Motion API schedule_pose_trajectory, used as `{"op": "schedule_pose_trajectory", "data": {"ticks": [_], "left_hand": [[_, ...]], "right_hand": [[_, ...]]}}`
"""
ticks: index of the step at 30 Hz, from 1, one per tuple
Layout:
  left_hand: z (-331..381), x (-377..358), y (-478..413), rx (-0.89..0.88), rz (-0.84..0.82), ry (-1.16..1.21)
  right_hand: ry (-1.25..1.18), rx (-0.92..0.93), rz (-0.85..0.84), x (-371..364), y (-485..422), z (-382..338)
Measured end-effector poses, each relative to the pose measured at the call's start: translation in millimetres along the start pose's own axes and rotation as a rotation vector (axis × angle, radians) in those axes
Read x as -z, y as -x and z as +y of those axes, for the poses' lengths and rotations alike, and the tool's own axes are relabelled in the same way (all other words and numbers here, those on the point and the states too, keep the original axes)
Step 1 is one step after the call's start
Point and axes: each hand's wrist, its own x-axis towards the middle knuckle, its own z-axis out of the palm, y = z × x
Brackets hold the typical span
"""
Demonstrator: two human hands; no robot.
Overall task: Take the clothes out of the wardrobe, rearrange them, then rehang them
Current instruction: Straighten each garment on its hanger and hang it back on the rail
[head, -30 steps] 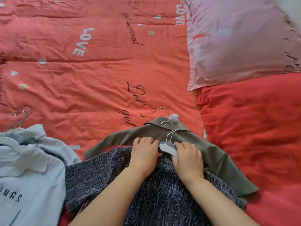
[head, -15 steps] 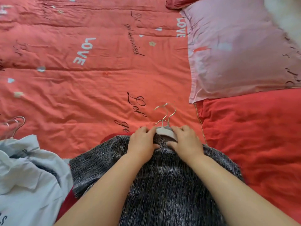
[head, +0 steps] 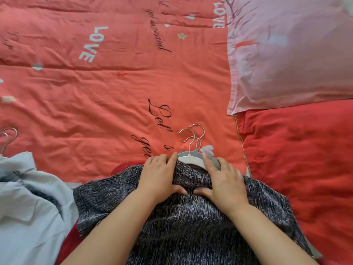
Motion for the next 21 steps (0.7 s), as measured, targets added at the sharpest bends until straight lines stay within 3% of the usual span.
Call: {"op": "schedule_pose_trajectory", "data": {"ticks": [6,11,21], "left_hand": [[-3.6,-4.2,-3.0,0.024,0.041,0.084],[-2.8,2.5,11.3,0.022,0.091,0.112],[-2.4,93.2,107.0,0.005,0.328,0.119]], "right_hand": [[0.044,0.028,0.032,-1.7,-1.9,2.2],[0.013,0.084,0.201,-4.1,7.3,3.0],[0.021,0.195,0.43,101.5,75.1,-50.4]]}}
